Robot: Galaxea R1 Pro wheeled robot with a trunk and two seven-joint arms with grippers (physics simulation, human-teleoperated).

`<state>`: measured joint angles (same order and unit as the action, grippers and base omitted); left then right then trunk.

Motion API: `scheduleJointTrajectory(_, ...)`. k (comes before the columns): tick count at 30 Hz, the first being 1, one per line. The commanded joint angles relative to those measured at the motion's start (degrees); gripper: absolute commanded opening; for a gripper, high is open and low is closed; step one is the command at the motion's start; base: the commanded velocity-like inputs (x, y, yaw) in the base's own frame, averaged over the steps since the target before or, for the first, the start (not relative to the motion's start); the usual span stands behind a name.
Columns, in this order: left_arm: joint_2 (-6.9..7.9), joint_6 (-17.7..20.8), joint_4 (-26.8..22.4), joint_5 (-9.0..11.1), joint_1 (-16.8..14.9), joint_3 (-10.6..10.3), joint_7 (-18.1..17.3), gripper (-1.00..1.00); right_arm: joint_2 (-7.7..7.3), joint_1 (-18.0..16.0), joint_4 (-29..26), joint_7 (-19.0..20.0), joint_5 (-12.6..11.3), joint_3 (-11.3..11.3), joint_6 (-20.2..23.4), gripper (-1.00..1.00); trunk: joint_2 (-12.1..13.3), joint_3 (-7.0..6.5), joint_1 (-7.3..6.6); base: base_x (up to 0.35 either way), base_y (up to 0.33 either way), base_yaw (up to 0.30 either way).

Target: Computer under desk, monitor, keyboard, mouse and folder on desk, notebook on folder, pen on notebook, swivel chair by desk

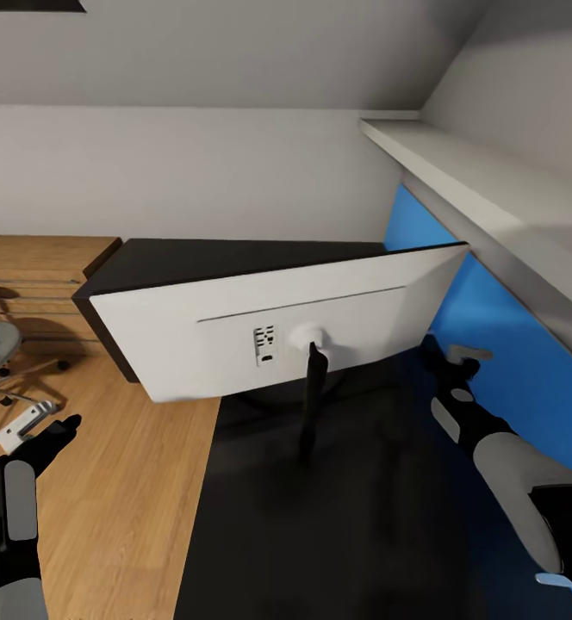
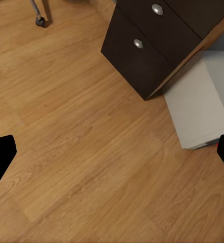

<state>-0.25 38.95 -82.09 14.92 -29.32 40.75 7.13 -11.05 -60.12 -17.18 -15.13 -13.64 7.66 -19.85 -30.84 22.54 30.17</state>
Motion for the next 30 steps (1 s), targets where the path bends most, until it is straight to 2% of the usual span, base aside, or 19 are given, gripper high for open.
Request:
scheduleJointTrajectory(1,-0.01,0.3,-0.1,0.6,0.0,0.1,0.4,1.00,-0.73,-0.1,0.0,-0.2,-0.5,1.5,-0.2,1.00,-0.1,0.14,0.00,0.000,0.000,0.000)
scheduleJointTrajectory(30,0.05,0.3,-0.2,0.6,0.0,0.1,0.4,1.00,-0.82,0.0,0.1,-0.3,-0.5,1.5,-0.2,1.00,-0.1,2.69,0.00,0.000,0.000,0.000)
